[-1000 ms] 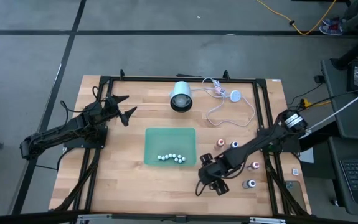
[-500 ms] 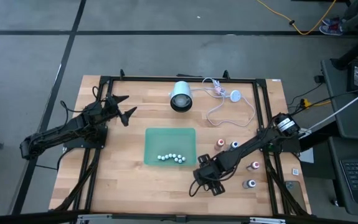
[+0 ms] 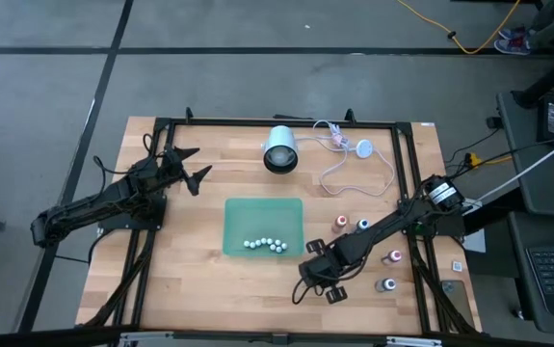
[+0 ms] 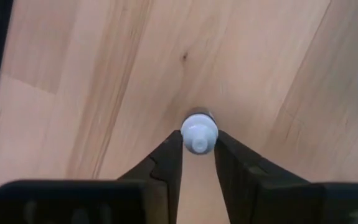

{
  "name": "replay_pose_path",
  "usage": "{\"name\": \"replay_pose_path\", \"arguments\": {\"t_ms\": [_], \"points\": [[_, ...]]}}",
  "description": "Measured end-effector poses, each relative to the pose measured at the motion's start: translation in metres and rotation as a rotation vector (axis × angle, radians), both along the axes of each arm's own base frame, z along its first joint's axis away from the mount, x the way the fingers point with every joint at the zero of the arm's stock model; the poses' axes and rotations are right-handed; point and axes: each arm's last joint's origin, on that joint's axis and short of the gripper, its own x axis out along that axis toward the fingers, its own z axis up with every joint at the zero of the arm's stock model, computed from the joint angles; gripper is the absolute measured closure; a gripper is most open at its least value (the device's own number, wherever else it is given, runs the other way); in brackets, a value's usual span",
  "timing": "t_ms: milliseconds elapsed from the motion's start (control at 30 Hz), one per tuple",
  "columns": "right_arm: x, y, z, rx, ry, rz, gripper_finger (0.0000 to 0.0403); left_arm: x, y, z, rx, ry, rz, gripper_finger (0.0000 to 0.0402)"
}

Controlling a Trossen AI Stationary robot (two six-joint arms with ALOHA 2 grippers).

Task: Pick & Place food coloring
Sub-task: Put the small black food coloring bottle into the bin

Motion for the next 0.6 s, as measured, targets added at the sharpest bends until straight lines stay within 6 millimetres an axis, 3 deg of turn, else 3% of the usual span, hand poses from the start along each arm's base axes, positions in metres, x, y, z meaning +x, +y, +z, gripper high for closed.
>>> {"name": "replay_pose_path", "arguments": {"t_ms": [600], "points": [[0.010,-0.002,0.011,0.036,-0.033,-0.018,0.0262,0.000,0.000,0.000,0.000,0.000,0.000,0.0041]]}}
